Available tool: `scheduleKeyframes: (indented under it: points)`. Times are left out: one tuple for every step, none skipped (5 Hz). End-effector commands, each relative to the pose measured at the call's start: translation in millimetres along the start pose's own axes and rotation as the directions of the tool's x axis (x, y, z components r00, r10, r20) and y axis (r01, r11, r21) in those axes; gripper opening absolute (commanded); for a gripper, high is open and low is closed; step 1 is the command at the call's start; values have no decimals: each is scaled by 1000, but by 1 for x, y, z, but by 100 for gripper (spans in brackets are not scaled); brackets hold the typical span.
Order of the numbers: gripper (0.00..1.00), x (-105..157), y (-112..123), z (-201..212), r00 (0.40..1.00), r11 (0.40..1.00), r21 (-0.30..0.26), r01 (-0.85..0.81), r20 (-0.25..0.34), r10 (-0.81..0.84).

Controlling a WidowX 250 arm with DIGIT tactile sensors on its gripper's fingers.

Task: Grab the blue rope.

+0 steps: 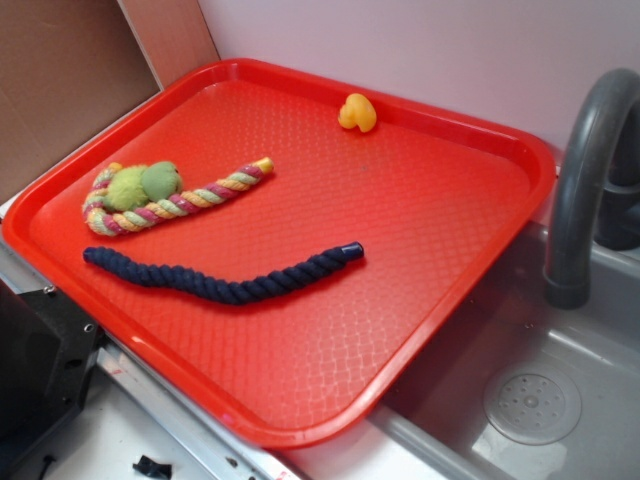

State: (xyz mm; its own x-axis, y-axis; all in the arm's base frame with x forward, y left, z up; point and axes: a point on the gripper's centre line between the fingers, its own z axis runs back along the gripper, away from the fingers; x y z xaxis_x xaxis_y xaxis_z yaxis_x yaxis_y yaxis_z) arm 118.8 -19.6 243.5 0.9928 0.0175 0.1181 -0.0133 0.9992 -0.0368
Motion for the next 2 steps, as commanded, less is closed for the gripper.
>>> scheduleKeyframes:
  points:
    - [100,0,0,0,1000,1000,0,0,0,0]
    - [100,9,-12,-21,968,968,8,250,20,-250]
